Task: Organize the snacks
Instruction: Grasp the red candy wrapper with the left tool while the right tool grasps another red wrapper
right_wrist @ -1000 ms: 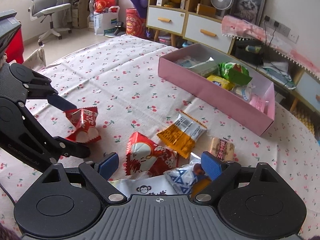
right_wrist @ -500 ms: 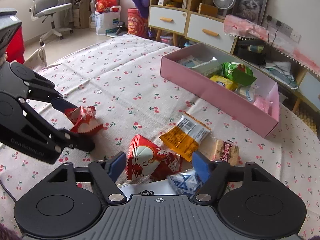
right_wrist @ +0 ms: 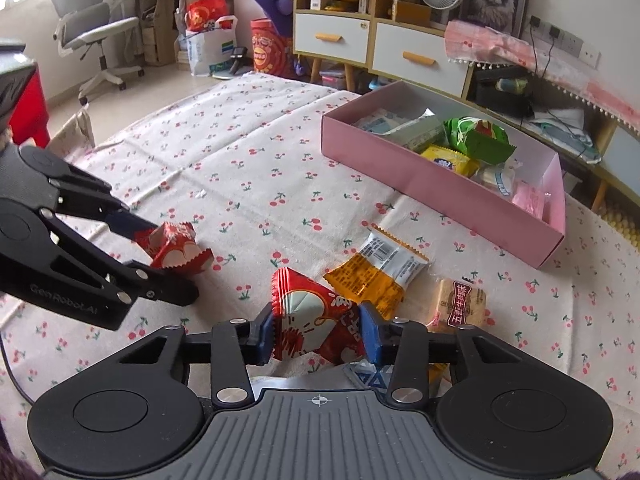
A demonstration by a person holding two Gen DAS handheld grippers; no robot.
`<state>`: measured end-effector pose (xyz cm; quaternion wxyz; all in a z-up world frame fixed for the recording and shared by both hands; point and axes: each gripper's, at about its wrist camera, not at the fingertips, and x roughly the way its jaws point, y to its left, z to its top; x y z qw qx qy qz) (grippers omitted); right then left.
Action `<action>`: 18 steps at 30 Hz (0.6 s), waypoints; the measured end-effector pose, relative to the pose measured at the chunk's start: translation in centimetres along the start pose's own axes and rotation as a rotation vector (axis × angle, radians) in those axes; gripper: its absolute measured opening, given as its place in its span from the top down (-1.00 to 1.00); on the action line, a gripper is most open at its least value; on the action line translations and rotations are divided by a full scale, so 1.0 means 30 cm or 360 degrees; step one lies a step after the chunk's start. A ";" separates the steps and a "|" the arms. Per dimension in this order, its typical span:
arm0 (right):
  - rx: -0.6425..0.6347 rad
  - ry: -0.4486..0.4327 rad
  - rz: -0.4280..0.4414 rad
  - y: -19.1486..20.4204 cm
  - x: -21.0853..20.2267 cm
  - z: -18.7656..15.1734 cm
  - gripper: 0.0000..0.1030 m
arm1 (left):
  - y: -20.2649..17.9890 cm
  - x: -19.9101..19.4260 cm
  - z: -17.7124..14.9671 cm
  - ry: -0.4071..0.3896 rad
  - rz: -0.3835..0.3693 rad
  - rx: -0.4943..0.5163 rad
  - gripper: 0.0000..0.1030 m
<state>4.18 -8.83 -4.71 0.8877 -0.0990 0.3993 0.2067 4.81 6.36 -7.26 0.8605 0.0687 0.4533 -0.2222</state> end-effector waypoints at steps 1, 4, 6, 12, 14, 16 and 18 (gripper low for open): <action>0.0012 -0.0004 0.0005 -0.003 -0.003 0.003 0.29 | 0.000 0.000 0.002 0.0001 0.0002 -0.0005 0.04; 0.0046 -0.0012 0.0020 -0.013 -0.010 0.012 0.35 | 0.000 -0.001 0.008 -0.0002 0.0005 -0.0018 0.05; 0.0070 -0.0014 0.0029 -0.019 -0.012 0.016 0.37 | 0.000 -0.001 0.013 -0.0005 0.0008 -0.0026 0.05; 0.0143 -0.0002 0.0057 -0.039 -0.012 0.028 0.40 | -0.005 0.000 0.027 -0.0003 0.0020 -0.0045 0.05; 0.0179 0.0002 0.0069 -0.046 -0.010 0.033 0.41 | -0.005 0.002 0.032 0.0002 0.0027 -0.0054 0.05; 0.0217 0.0001 0.0087 -0.057 -0.012 0.041 0.41 | -0.002 0.003 0.035 0.0005 0.0036 -0.0064 0.05; 0.0254 -0.0008 0.0108 -0.067 -0.017 0.047 0.42 | 0.001 0.003 0.039 0.0007 0.0042 -0.0074 0.05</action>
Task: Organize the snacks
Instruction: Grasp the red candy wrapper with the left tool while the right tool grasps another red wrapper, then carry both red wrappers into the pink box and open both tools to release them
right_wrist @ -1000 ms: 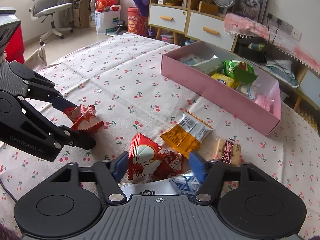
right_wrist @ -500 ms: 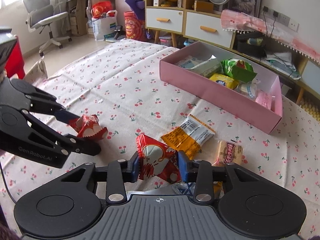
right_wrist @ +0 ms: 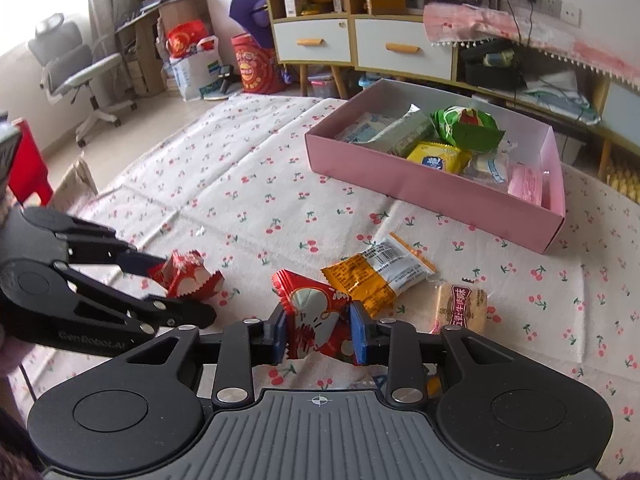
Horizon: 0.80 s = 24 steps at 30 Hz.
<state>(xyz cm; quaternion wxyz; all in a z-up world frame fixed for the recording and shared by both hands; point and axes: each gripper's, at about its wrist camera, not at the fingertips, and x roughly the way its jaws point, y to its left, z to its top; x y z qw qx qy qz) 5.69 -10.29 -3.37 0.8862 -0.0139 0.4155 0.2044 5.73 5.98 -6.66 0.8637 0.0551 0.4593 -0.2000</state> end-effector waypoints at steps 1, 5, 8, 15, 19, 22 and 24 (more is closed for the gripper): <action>0.0018 -0.0005 0.0009 -0.003 -0.002 0.004 0.42 | 0.001 -0.001 0.001 -0.0001 0.0002 -0.0005 0.05; 0.0086 -0.0014 0.0036 -0.022 -0.009 0.020 0.42 | 0.007 -0.004 0.008 -0.0006 -0.0001 -0.0022 0.06; 0.0143 -0.0020 0.0054 -0.038 -0.015 0.034 0.42 | 0.009 -0.008 0.018 -0.0010 -0.0001 -0.0037 0.06; 0.0274 -0.0103 0.0074 -0.081 -0.045 0.106 0.43 | 0.009 -0.029 0.062 -0.0079 0.0020 -0.0093 0.06; 0.0361 -0.0181 0.0079 -0.126 -0.068 0.164 0.43 | 0.003 -0.027 0.099 -0.0112 0.0055 -0.0115 0.06; 0.0458 -0.0221 0.0079 -0.178 -0.073 0.205 0.43 | 0.006 -0.018 0.140 -0.0121 0.0053 -0.0135 0.06; 0.0553 -0.0249 0.0104 -0.227 -0.069 0.233 0.43 | 0.011 -0.006 0.169 -0.0129 0.0049 -0.0147 0.06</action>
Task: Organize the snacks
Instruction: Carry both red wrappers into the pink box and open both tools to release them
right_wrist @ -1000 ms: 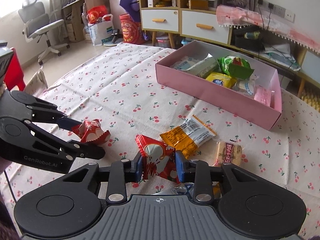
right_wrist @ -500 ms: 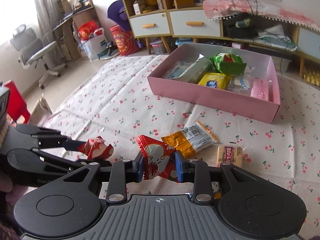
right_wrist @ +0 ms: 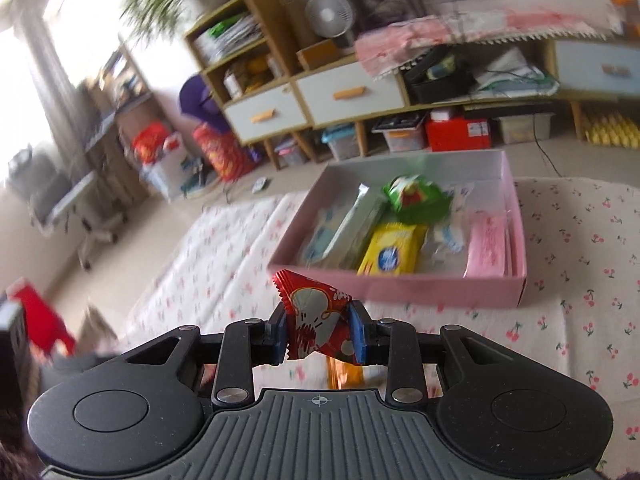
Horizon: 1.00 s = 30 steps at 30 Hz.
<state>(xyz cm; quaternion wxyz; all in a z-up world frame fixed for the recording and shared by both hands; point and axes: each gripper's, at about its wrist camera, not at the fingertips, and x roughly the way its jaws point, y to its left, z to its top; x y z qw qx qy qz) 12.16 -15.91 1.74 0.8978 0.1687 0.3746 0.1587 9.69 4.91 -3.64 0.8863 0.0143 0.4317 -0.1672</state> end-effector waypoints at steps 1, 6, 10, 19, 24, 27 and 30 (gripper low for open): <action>0.0036 -0.0011 0.0000 -0.017 0.005 0.017 0.43 | -0.001 0.009 0.017 -0.0002 0.0004 -0.0003 0.06; 0.0210 -0.0074 -0.0070 -0.136 0.052 0.095 0.42 | -0.015 0.052 0.092 -0.0033 0.0010 -0.0019 0.06; 0.0393 -0.0117 -0.0079 -0.256 0.087 0.110 0.42 | -0.038 0.098 0.144 -0.0052 0.0012 -0.0009 0.05; 0.0516 -0.0122 -0.0095 -0.370 0.141 0.112 0.41 | -0.094 0.237 0.237 -0.0105 -0.0006 0.0015 0.05; 0.0520 -0.0096 -0.0057 -0.369 0.167 0.113 0.41 | -0.107 0.276 0.250 -0.0106 0.0014 0.0008 0.04; 0.0516 -0.0085 -0.0047 -0.366 0.175 0.113 0.41 | -0.106 0.285 0.251 -0.0115 0.0028 0.0011 0.03; 0.0511 -0.0079 -0.0045 -0.365 0.180 0.116 0.35 | -0.110 0.288 0.253 -0.0131 0.0041 0.0024 -0.01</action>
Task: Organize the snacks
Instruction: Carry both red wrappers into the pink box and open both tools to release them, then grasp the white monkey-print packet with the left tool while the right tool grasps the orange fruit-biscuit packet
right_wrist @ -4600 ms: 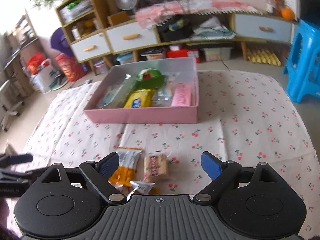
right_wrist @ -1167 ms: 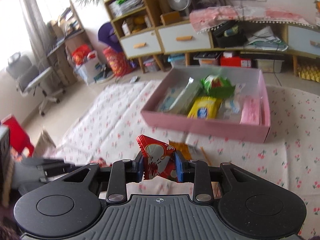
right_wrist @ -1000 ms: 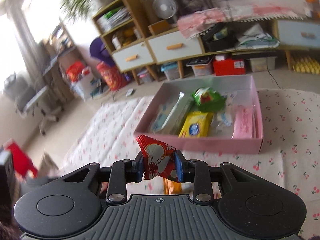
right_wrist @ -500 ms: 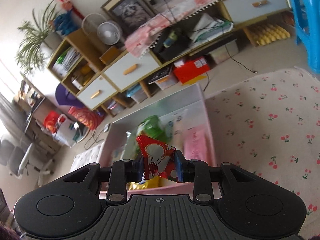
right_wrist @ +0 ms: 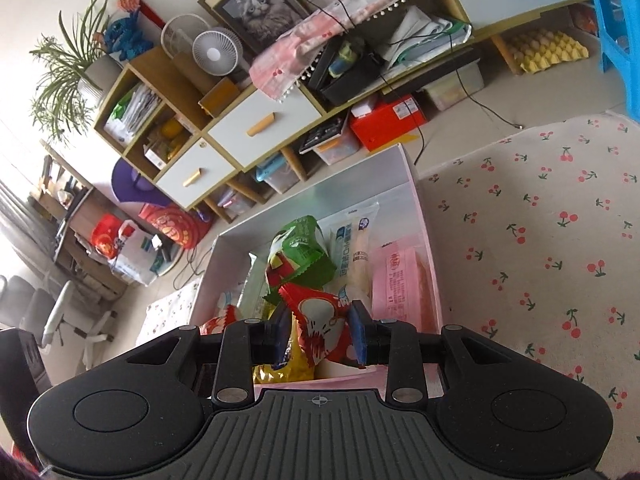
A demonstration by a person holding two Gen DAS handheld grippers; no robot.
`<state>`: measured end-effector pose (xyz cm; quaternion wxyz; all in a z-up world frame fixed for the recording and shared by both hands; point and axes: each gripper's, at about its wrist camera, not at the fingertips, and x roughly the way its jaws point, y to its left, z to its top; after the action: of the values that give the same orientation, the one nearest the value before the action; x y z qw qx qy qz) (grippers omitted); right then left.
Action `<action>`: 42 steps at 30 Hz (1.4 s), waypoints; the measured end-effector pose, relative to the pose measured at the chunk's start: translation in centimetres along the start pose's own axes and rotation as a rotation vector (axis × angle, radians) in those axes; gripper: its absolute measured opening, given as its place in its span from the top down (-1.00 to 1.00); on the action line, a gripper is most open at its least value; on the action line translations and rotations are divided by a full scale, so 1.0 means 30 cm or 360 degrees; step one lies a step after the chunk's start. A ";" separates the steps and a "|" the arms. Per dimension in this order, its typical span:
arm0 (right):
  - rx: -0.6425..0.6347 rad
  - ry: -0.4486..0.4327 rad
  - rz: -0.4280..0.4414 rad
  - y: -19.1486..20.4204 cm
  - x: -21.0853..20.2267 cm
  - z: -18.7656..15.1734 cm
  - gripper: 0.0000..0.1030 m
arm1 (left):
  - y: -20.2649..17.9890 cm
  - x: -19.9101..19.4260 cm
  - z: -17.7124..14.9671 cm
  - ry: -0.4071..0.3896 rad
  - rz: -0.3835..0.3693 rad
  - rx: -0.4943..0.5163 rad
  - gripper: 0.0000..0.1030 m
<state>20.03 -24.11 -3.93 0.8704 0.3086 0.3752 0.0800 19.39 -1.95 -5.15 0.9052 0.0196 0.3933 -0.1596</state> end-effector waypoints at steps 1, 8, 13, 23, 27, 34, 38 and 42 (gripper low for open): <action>0.0006 -0.0005 -0.0003 0.000 -0.001 0.000 0.35 | -0.001 -0.002 -0.003 -0.0003 0.0004 0.0003 -0.07; 0.0015 -0.0028 -0.0008 0.003 -0.014 0.005 0.01 | -0.009 -0.006 0.000 -0.0006 0.0008 0.0013 -0.40; 0.0018 -0.0056 -0.0005 0.007 -0.044 0.017 -0.12 | -0.009 -0.034 -0.002 0.0001 0.0007 0.0026 -0.56; -0.0016 -0.0102 -0.0062 0.039 -0.160 0.021 -0.49 | -0.019 -0.147 -0.038 -0.0005 0.0044 0.0027 -0.77; -0.0018 -0.0097 -0.0110 0.053 -0.211 0.006 -0.60 | -0.033 -0.199 -0.057 -0.0006 0.0045 0.0053 -0.86; -0.0167 -0.0026 -0.0301 0.115 -0.288 -0.053 -0.69 | -0.072 -0.277 -0.124 0.0022 0.0033 0.0065 -0.95; -0.0255 -0.0005 -0.0346 0.142 -0.332 -0.108 -0.70 | -0.100 -0.308 -0.171 0.0076 0.0052 0.0101 -0.96; -0.0373 0.0004 -0.0396 0.157 -0.370 -0.174 -0.73 | -0.128 -0.334 -0.221 0.0088 0.0039 0.0158 -0.99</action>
<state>8.98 -21.98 2.83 0.9031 0.1560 0.3998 0.0152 7.14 -1.77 -2.18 0.8937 0.0738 0.4096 -0.1674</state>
